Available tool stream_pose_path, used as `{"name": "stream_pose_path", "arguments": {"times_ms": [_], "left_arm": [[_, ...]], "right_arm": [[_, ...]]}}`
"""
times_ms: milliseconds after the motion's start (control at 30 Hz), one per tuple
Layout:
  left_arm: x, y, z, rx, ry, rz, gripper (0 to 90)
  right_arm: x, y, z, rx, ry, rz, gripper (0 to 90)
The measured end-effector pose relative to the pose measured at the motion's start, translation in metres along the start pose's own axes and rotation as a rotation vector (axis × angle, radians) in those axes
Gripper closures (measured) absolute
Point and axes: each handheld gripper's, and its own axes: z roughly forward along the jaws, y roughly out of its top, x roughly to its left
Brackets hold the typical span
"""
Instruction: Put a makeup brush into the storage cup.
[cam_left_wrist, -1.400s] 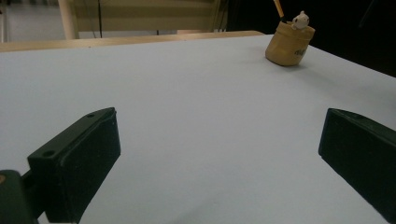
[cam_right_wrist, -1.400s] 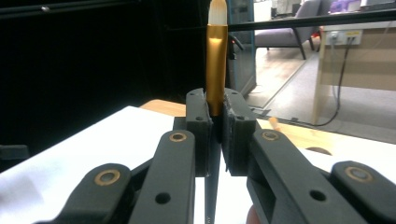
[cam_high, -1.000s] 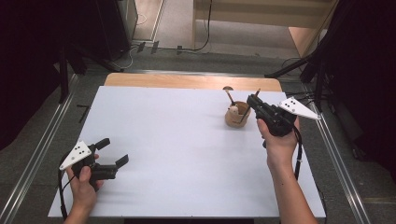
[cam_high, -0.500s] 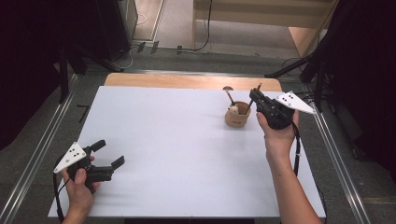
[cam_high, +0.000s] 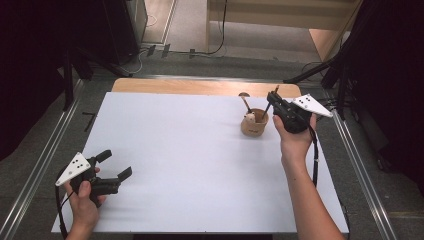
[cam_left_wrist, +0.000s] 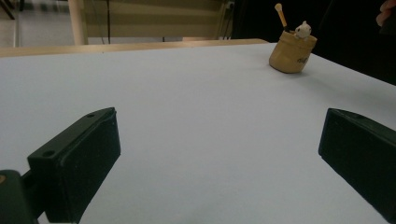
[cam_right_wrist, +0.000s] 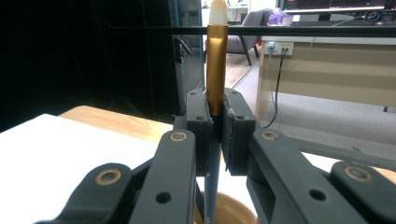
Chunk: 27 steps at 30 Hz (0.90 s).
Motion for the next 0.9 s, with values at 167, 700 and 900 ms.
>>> {"name": "stream_pose_path", "arguments": {"times_ms": [167,700,900], "left_arm": [[0.002,-0.001,-0.001,-0.005,0.003,-0.007,0.0],[0.002,-0.002,-0.001,0.001,0.005,-0.003,0.0],[0.002,-0.002,-0.001,0.002,0.005,-0.003,0.0]], "right_arm": [[0.0,0.0,0.008,0.008,-0.01,-0.017,84.4],[-0.005,-0.032,0.028,0.09,-0.052,-0.001,84.4],[-0.006,-0.044,0.032,0.123,-0.059,0.005,84.4]]}}
